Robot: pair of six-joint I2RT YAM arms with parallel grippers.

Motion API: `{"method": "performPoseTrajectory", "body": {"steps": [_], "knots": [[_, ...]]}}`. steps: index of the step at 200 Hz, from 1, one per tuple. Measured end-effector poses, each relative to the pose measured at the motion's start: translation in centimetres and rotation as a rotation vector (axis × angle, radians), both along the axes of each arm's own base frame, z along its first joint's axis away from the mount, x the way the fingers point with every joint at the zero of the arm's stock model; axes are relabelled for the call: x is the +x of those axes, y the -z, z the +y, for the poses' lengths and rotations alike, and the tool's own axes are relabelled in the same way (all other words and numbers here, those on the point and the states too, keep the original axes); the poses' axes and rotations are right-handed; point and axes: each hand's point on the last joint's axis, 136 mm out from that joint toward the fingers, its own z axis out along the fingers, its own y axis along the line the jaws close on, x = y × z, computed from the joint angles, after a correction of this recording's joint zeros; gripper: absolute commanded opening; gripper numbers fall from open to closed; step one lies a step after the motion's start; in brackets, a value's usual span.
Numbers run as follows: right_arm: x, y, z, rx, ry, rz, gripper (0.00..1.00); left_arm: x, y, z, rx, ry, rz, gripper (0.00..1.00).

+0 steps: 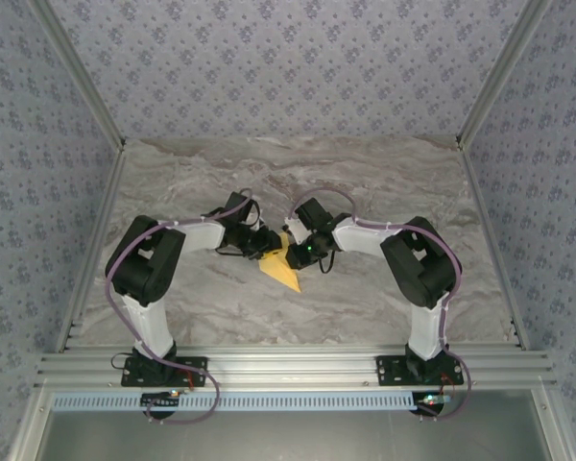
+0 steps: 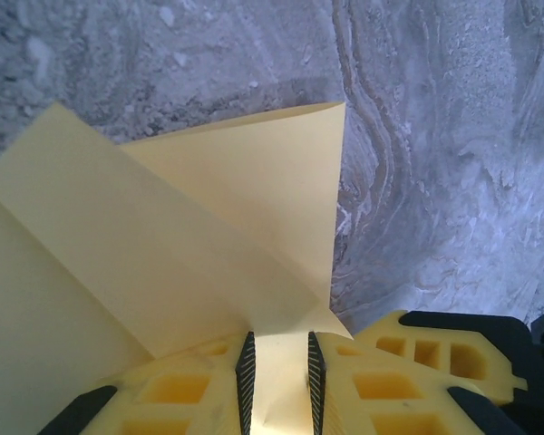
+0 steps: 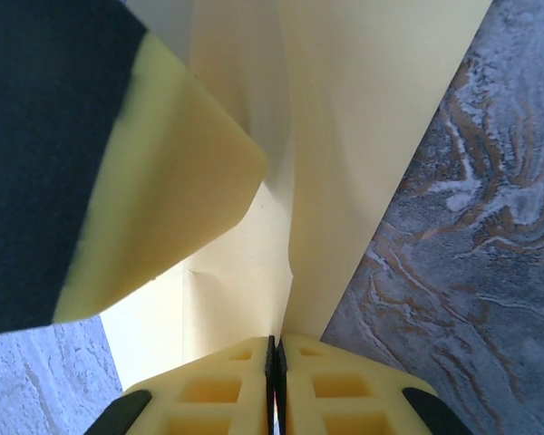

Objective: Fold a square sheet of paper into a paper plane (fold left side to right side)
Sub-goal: Fourth fold the wing at the center of the table.

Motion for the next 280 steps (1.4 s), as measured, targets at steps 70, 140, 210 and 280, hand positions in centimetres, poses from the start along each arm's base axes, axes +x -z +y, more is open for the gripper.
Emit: {"method": "performPoseTrajectory", "body": {"steps": [70,140,210,280], "knots": [[0.0,-0.2,0.1,-0.005,-0.005,0.009,0.14,-0.3,0.8,0.4,0.003,-0.006,0.002,0.24],[0.7,-3.1,-1.1,0.019,0.046,0.003,0.31,-0.3,0.8,0.4,-0.007,-0.005,-0.005,0.24],[-2.4,-8.0,1.2,0.187,-0.012,0.039,0.25,-0.3,0.8,0.4,-0.007,-0.005,-0.005,0.23],[-5.3,-3.5,1.7,0.147,-0.021,0.214,0.24,-0.3,0.8,0.4,-0.007,-0.005,-0.005,0.23]]}}
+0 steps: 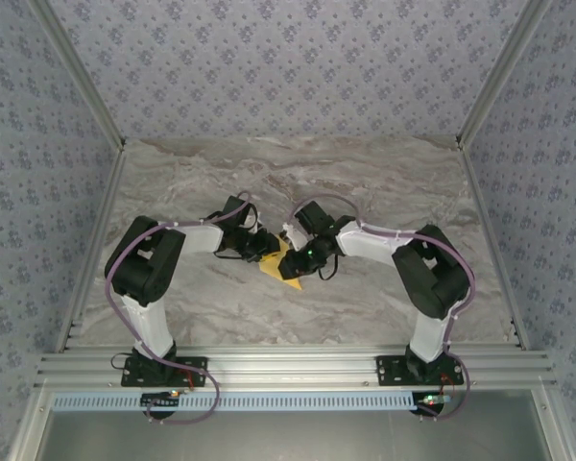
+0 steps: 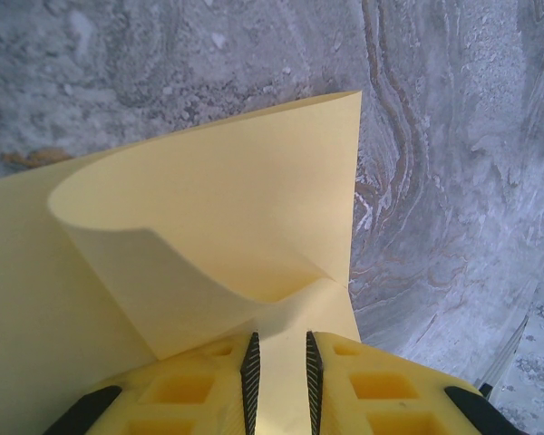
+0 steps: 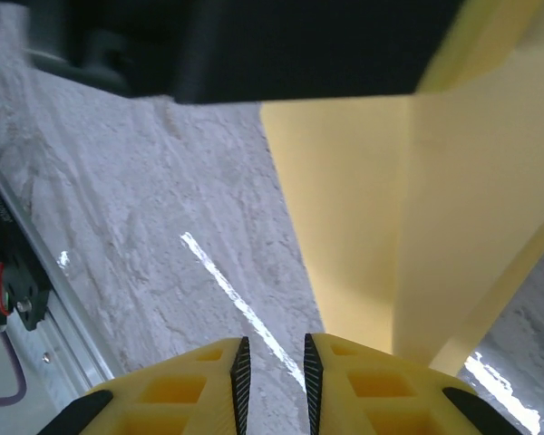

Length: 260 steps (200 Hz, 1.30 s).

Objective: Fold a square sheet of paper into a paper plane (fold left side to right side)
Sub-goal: Fourth fold the wing at the center of the table.

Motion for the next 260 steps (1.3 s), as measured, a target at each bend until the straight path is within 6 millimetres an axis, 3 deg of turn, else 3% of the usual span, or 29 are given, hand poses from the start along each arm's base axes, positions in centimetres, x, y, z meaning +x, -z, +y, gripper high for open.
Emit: {"method": "performPoseTrajectory", "body": {"steps": [92,260], "knots": [[-0.2,2.4,-1.2,-0.088,0.013,0.028,0.24,0.0,0.0,0.0,0.0,0.0,0.0,0.23],[-0.7,2.9,-1.2,-0.076,-0.001,0.039,0.24,0.0,0.0,0.0,0.0,0.0,0.0,0.23]]}}
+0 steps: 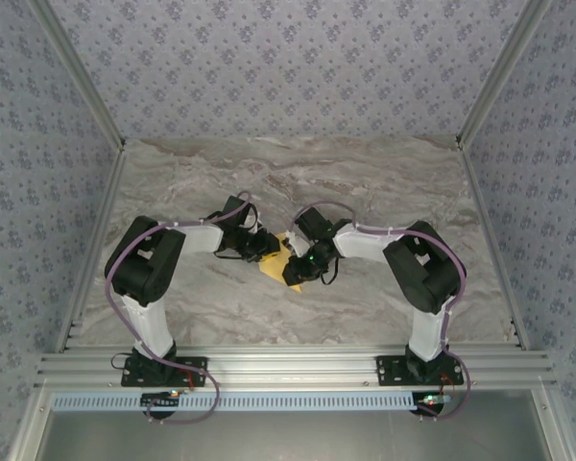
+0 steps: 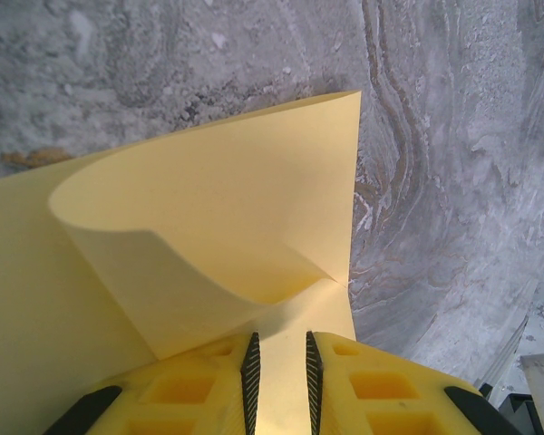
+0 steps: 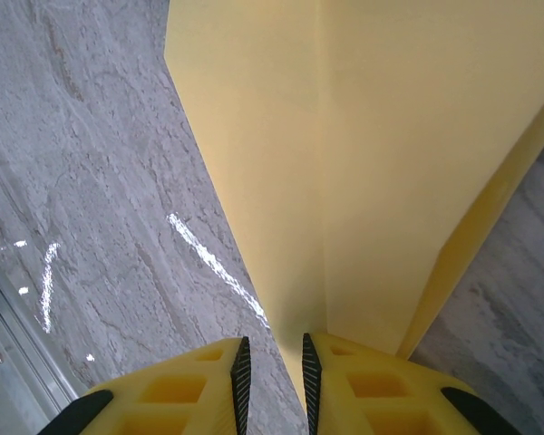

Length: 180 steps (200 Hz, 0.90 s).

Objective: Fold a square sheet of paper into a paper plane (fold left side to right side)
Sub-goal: Fourth fold the wing at the center of the table.

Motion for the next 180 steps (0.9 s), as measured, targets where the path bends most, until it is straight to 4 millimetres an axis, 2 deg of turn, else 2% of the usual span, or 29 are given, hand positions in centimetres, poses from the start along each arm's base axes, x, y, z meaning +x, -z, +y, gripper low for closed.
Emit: {"method": "performPoseTrajectory", "body": {"steps": [180], "knots": [[-1.5,0.6,-0.7,0.043,-0.011,-0.018,0.17,-0.3,0.0,0.0,-0.011,0.011,0.009,0.23]]}}
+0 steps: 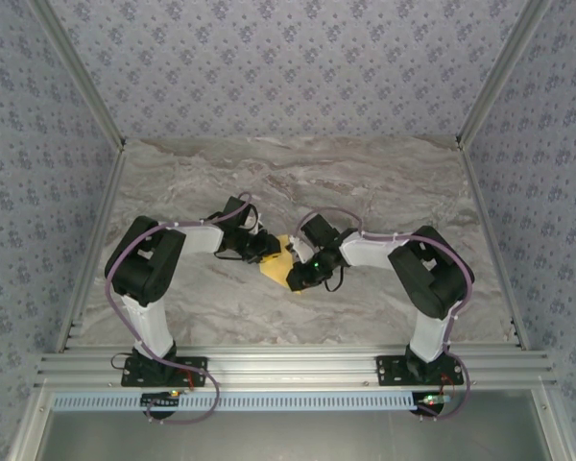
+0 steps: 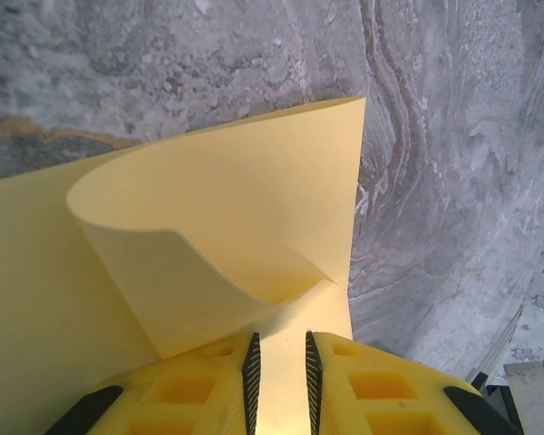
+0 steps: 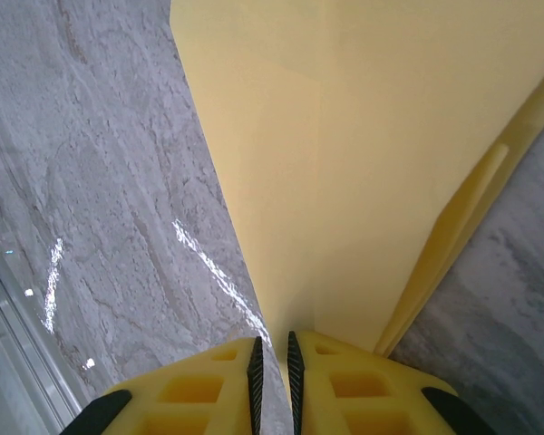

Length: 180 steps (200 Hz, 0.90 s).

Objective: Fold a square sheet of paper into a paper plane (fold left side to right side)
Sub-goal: Fourth fold the wing at the center of the table.

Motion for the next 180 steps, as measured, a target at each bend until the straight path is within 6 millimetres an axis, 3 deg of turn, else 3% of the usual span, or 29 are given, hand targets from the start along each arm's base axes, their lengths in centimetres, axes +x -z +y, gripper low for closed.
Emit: {"method": "performPoseTrajectory", "body": {"steps": [148,180], "knots": [[-1.4,0.1,-0.6,-0.018,-0.012,0.021,0.17,-0.1,0.0,0.0,-0.008,0.004,0.003,0.23],[-2.3,0.4,-1.3,-0.039,-0.019,0.043,0.1,-0.1,0.0,0.0,-0.008,0.004,0.003,0.23]]}}
